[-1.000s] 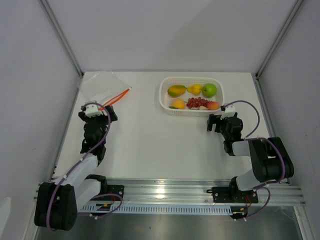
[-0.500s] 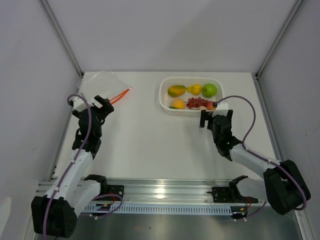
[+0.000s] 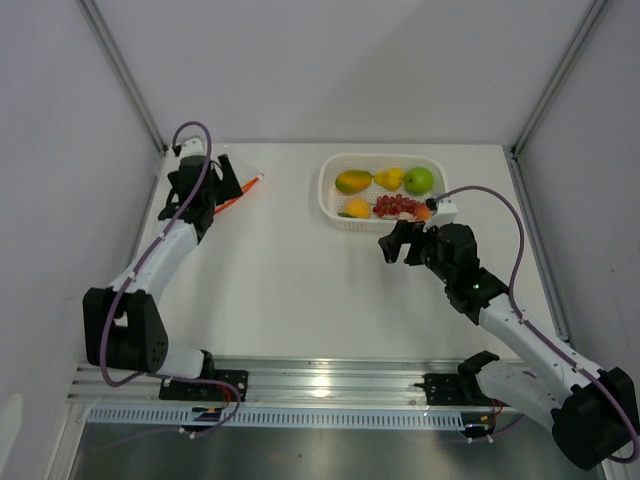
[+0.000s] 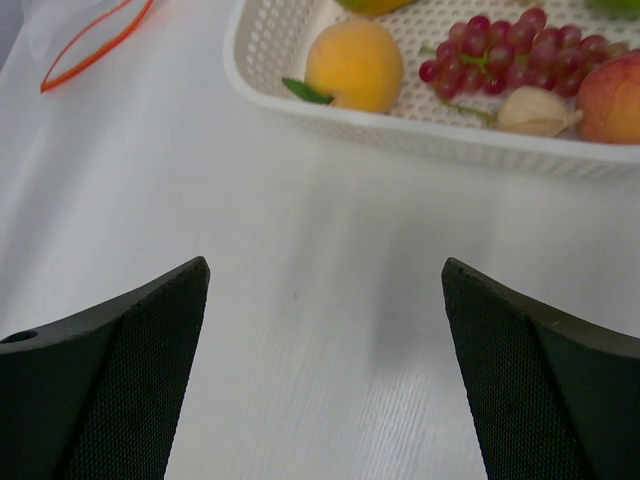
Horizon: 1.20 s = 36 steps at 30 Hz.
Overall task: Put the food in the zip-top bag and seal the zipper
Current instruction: Pick up the zipper food storage bag at the corner of the board.
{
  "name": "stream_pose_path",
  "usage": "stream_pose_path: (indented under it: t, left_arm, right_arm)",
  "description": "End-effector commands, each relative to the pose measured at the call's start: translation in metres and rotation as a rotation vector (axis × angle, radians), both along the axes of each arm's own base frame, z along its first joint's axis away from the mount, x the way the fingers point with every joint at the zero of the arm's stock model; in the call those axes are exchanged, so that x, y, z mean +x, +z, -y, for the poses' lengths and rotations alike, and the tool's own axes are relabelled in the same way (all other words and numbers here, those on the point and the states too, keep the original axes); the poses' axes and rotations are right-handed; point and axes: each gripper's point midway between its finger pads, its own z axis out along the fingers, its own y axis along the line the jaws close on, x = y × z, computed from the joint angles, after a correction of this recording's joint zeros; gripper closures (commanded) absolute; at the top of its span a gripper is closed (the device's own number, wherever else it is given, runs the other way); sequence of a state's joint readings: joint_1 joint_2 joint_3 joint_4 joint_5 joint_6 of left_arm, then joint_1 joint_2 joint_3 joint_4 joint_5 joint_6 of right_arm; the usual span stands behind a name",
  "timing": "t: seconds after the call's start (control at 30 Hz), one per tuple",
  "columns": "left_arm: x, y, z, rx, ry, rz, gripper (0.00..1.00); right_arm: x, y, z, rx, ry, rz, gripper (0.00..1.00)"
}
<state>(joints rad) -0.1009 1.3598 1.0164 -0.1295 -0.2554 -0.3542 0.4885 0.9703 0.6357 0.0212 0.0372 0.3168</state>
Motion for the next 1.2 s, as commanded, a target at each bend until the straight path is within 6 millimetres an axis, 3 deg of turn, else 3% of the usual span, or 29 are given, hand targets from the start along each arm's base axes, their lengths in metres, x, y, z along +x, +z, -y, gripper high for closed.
stream_pose_path:
  t: [0.0, 0.03, 0.33, 0.57, 0.6, 0.63, 0.8, 0.97, 1.17]
  left_arm:
    - [0.011, -0.008, -0.012, 0.195, -0.016, -0.121, 0.02]
    - [0.015, -0.004, -0.022, 0.286, 0.009, -0.130, 0.02]
    - [0.052, -0.057, -0.038, 0.698, -0.032, -0.260, 0.04]
    - [0.082, -0.067, -0.037, 0.918, -0.116, -0.215, 0.05]
    - [0.092, -0.059, -0.035, 0.956, -0.130, -0.204, 0.06]
    - [0.095, -0.070, -0.035, 0.971, -0.149, -0.226, 0.06]
    - [0.109, -0.082, -0.025, 1.022, -0.247, -0.245, 0.08]
    - [0.114, -0.108, -0.020, 1.052, -0.321, -0.294, 0.08]
    - [0.136, -0.112, -0.020, 1.072, -0.356, -0.307, 0.09]
  right_arm:
    - [-0.020, -0.002, -0.009, 0.032, 0.067, -0.071, 0.01]
    - [-0.023, -0.002, -0.009, 0.030, 0.075, -0.073, 0.01]
    - [-0.054, 0.016, -0.009, 0.081, 0.151, -0.007, 0.01]
    - [-0.070, 0.027, -0.001, 0.089, 0.169, 0.040, 0.00]
    - [-0.072, 0.028, 0.000, 0.086, 0.169, 0.038, 0.01]
    - [-0.074, 0.029, 0.001, 0.087, 0.170, 0.043, 0.01]
    - [-0.085, 0.036, 0.002, 0.107, 0.193, 0.063, 0.01]
    - [-0.084, 0.029, 0.000, 0.108, 0.198, 0.062, 0.01]
    - [-0.084, 0.024, -0.002, 0.116, 0.201, 0.043, 0.01]
